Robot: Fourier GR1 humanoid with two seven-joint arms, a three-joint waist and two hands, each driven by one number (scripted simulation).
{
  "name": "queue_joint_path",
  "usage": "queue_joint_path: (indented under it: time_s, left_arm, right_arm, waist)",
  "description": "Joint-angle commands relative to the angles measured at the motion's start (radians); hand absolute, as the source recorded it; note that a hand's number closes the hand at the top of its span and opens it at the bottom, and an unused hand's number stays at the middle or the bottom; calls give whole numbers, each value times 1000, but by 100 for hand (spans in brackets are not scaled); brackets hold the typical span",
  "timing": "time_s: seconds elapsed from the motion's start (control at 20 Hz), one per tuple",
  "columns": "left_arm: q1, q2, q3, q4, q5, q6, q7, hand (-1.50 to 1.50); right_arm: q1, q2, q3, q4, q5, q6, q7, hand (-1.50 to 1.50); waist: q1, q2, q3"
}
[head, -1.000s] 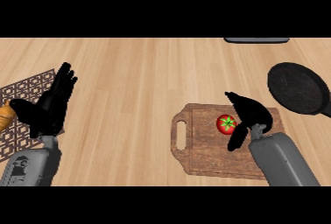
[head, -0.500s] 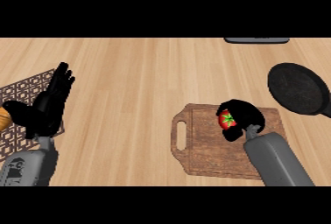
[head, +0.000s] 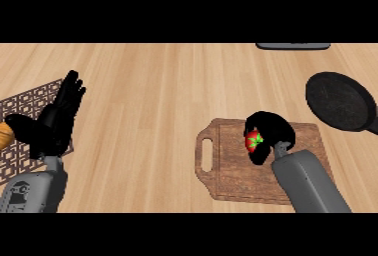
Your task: Pick the tomato from the cutting board and place it in the pan
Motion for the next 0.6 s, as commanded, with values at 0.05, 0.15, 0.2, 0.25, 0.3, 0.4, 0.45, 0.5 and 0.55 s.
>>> queue_joint_path:
  time_s: [0.05, 0.15, 0.2, 0.25, 0.3, 0.4, 0.45, 0.5, 0.55]
  left_arm:
    - [-17, -14, -2, 57, 10, -19, -43, 0]
    - [-33, -13, -17, 34, 0, -16, -12, 0]
    - [10, -23, -27, 23, -13, -9, -35, 0]
    - [-18, -30, -31, 35, -16, -3, -34, 0]
    - [-19, 3, -2, 19, 4, -19, -2, 0]
    - [-25, -10, 1, 36, -1, -3, -24, 0]
    - [15, 10, 15, 31, 8, -24, -49, 0]
    - [-32, -26, -17, 14, -10, 11, 5, 0]
    - [-6, 29, 30, -6, 31, -35, 15, 0]
  right_arm:
    - [-143, 142, 13, 132, 11, -135, 255, 150]
    - [-208, 144, 32, 228, -35, -248, 356, 150]
    - [-249, 145, 46, 218, -43, -285, 420, 150]
    - [-285, 146, 41, 263, -9, -350, 398, 150]
    - [-297, 146, 54, 238, 52, -383, 421, 150]
    - [-319, 142, 43, 207, 166, -458, 425, 150]
    - [-291, 147, 88, 160, 211, -486, 452, 150]
    - [-315, 141, 85, 154, 233, -502, 458, 150]
    - [-319, 139, 87, 153, 256, -542, 455, 150]
  waist:
    - [16, 7, 1]
    - [38, 12, 2]
    - [49, 11, 2]
    - [41, 12, 2]
    - [35, 8, 2]
    - [17, 6, 1]
    - [11, 0, 0]
    - [4, 0, 1]
    - [13, 0, 1]
